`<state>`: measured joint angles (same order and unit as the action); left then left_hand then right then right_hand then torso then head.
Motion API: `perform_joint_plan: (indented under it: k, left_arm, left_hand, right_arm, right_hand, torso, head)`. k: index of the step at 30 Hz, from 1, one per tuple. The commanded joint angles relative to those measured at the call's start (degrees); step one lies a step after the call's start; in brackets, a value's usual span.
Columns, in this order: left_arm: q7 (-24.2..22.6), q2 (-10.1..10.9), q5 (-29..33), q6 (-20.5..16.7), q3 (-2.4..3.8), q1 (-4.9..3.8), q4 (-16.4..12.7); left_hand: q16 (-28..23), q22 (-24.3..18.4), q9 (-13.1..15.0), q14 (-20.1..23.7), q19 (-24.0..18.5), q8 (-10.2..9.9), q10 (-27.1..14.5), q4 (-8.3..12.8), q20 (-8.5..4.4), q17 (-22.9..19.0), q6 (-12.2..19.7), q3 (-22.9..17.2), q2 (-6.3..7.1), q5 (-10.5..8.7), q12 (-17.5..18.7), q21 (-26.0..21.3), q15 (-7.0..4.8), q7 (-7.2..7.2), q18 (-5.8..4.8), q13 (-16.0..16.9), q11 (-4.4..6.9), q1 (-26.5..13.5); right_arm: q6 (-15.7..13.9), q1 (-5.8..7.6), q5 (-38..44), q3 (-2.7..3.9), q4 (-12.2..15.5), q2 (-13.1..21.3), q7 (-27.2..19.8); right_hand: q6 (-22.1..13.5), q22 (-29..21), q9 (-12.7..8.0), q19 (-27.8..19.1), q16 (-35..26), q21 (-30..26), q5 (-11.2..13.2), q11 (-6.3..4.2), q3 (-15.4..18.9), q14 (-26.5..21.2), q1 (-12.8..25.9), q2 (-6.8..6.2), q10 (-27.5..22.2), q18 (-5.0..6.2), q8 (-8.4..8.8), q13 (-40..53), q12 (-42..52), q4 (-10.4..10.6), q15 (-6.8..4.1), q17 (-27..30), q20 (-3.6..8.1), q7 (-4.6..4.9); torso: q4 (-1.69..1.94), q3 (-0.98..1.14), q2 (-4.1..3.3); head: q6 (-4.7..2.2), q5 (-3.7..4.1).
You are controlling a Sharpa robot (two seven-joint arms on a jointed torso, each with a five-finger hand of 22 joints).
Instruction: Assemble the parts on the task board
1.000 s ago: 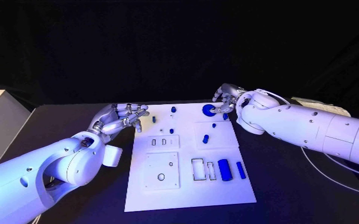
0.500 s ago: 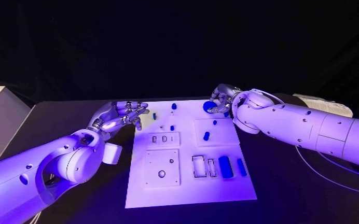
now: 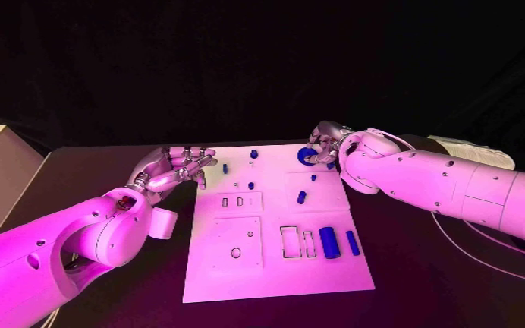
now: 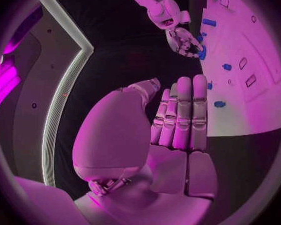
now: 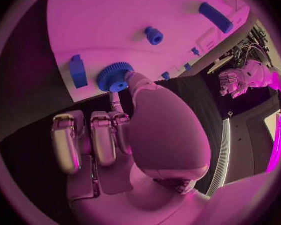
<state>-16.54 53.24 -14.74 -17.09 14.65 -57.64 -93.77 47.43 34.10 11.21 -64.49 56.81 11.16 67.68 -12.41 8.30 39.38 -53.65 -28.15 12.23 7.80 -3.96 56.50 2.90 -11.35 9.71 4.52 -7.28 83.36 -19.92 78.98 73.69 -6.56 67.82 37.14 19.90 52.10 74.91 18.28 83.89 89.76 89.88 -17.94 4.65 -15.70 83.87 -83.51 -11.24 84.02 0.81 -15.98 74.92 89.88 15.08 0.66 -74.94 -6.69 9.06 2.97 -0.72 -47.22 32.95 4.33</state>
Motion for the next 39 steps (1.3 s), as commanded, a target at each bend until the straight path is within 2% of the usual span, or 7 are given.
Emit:
perform_joint_plan:
  k: [1,7,12,19,26,33,39]
  left_arm:
    - [-0.12,-0.04,-0.21,0.87,0.04,0.01,-0.12]
    - [-0.08,-0.02,-0.22,0.86,0.04,0.02,-0.09]
    - [-0.07,-0.06,-0.22,0.86,0.04,0.02,-0.05]
    - [-0.07,-0.08,-0.22,0.86,0.04,0.02,-0.04]
    - [-0.04,-0.19,-0.24,0.9,0.04,0.02,-0.14]
    - [0.0,-0.28,-0.25,0.96,0.04,0.01,-0.25]
    - [0.02,-0.33,-0.25,1.02,0.04,0.01,-0.42]
  left_hand:
    - [0.34,0.05,0.05,0.35,-0.49,-0.37,-0.53,0.1,-0.05,0.07,0.35,-0.26,-0.15,-0.19,0.09,0.3,-0.05,-0.15,0.84,0.07,-0.02,-0.16]
    - [0.34,0.05,0.05,0.35,-0.49,-0.37,-0.53,0.1,-0.05,0.07,0.35,-0.26,-0.15,-0.19,0.09,0.3,-0.05,-0.15,0.84,0.07,-0.02,-0.16]
    - [0.34,0.05,0.05,0.35,-0.49,-0.37,-0.53,0.1,-0.05,0.07,0.35,-0.26,-0.15,-0.19,0.09,0.3,-0.05,-0.15,0.84,0.07,-0.02,-0.16]
    - [0.34,0.05,0.05,0.35,-0.49,-0.37,-0.53,0.1,-0.05,0.07,0.35,-0.26,-0.15,-0.19,0.09,0.3,-0.05,-0.15,0.84,0.07,-0.02,-0.16]
    - [0.4,0.13,0.07,0.38,-0.6,-0.42,-0.68,0.17,-0.02,0.06,0.46,-0.36,-0.18,-0.18,0.13,0.45,-0.02,-0.16,0.84,0.06,-0.05,-0.21]
    - [0.4,0.13,0.07,0.38,-0.6,-0.42,-0.68,0.17,-0.02,0.06,0.46,-0.36,-0.18,-0.18,0.13,0.45,-0.02,-0.16,0.84,0.06,-0.05,-0.21]
    - [0.4,0.13,0.07,0.38,-0.6,-0.42,-0.68,0.17,-0.02,0.06,0.46,-0.36,-0.18,-0.18,0.13,0.45,-0.02,-0.16,0.84,0.06,-0.05,-0.21]
  right_arm:
    - [0.37,-0.09,1.03,-0.05,0.32,0.14,0.05]
    - [-1.16,-0.09,1.35,-0.05,0.94,0.36,-0.81]
    - [-3.8,-0.1,2.82,-0.04,2.09,0.52,-1.93]
    - [-7.4,-0.05,7.93,0.03,6.0,0.79,-2.85]
    - [-8.11,0.06,12.33,0.08,8.72,-1.08,-3.26]
    - [-8.41,-0.1,15.56,-0.25,8.83,-4.63,-3.54]
    - [-8.72,-1.15,17.53,-0.54,6.94,-7.66,-3.17]
  right_hand:
    - [0.43,15.09,0.2,6.11,0.24,0.12,-0.38,-0.38,-0.5,6.13,-0.81,0.18,5.98,-0.81,-0.38,15.08,0.12,-0.08,-0.45,-15.06,0.47,-0.18]
    - [0.89,15.09,0.2,6.11,0.24,0.12,-0.87,-0.59,-2.46,6.13,-0.95,0.06,5.98,-0.81,-0.29,15.08,0.12,-0.32,-0.68,-15.06,0.73,-0.36]
    - [1.0,15.09,0.2,6.11,0.24,0.12,-0.92,-0.62,-2.94,6.13,-0.96,0.02,5.98,-0.81,-0.28,15.08,0.12,-0.41,-0.71,-15.06,0.77,-0.38]
    - [0.97,15.09,0.17,6.11,0.24,0.12,-0.84,-0.62,-3.33,6.13,-0.72,-0.5,5.98,-0.81,-0.15,15.08,0.12,-0.5,-0.73,-15.06,0.82,-0.36]
    - [1.1,15.09,0.15,6.11,0.24,0.12,-0.47,-0.62,-3.69,6.13,-0.33,-1.17,5.98,-0.81,-0.04,15.08,0.12,-0.57,-0.75,-15.06,0.84,-0.38]
    - [1.14,15.09,0.15,6.11,0.24,0.12,-0.37,-0.63,-3.78,6.13,-0.28,-1.21,5.98,-0.81,-0.03,15.08,0.12,-0.57,-0.74,-15.06,0.84,-0.39]
    - [1.23,15.09,0.16,6.11,0.24,0.12,-0.21,-0.65,-3.99,6.13,-0.22,-1.29,5.98,-0.81,-0.01,15.08,0.12,-0.61,-0.75,-15.06,0.85,-0.41]
  torso:
    - [-0.03,0.02,0.0]
    - [0.02,-0.04,-0.02]
    - [0.04,-0.05,0.01]
    - [-0.02,-0.12,0.04]
    - [0.19,-0.24,-0.02]
    - [0.22,-0.33,-0.02]
    - [0.24,-0.34,-0.06]
  head:
    - [0.01,-0.03]
    - [-0.16,-0.01]
    - [-0.34,0.01]
    - [-0.51,-0.07]
    - [-0.69,0.14]
    - [-0.85,0.08]
    - [-1.16,0.23]
